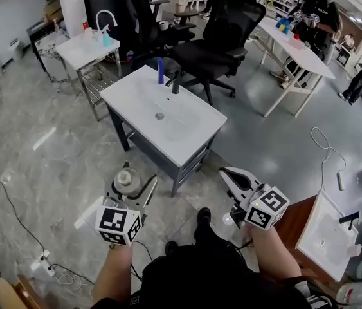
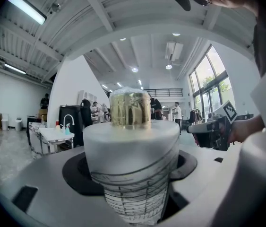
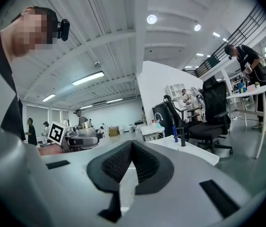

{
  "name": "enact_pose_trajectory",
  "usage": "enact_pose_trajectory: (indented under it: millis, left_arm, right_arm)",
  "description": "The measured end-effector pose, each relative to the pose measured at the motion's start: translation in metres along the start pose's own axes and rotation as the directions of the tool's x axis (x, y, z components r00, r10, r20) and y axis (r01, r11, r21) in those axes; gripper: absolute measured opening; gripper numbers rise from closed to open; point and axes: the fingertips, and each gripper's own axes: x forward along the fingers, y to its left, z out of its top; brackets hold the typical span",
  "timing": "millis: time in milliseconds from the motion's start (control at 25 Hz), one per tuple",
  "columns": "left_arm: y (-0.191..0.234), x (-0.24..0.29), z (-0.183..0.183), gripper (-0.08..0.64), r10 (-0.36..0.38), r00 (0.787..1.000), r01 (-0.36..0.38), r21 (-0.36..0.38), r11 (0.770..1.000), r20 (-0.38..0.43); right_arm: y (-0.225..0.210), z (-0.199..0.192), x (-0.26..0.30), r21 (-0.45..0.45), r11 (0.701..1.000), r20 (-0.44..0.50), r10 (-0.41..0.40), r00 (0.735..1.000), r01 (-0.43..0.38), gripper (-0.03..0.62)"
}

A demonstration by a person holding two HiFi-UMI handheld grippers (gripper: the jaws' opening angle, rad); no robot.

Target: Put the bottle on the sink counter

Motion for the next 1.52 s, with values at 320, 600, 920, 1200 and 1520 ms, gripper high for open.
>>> enact_pose_trajectory:
  millis: [320,600,920,1200,1520]
  left_arm:
    - [0.027,0.068,0.006,0.337,0.039,0.999,-0.039,-0.006,0.999,-0.019]
    - [0.041,0.156,0.01,0.337,0.068,0.998,-0.069,-0.055,0.996,-0.018]
    - [0.04,0.233,0.024,0.337,0.1,0.995,-0.101,-0.078,0.992,-0.014]
    - [0.038,0.251,0.022,0.337,0.116,0.993,-0.117,-0.084,0.99,-0.02]
    - [0.052,0.213,0.005,0.337,0.125,0.992,-0.126,-0.063,0.99,-0.023]
  right_arm:
    - [-0.062,0.007,0.062,0.025,0.996,-0.012,0.081,0.997,-0.081,0.015]
    - [-0.15,0.011,0.118,0.05,0.986,-0.052,0.164,0.985,-0.161,0.014]
    - [-0.226,0.024,0.146,0.069,0.97,-0.058,0.237,0.97,-0.233,0.014]
    - [-0.242,0.017,0.153,0.082,0.966,-0.078,0.252,0.965,-0.245,0.014]
    - [-0.19,0.002,0.175,0.07,0.961,-0.131,0.273,0.953,-0.266,0.014]
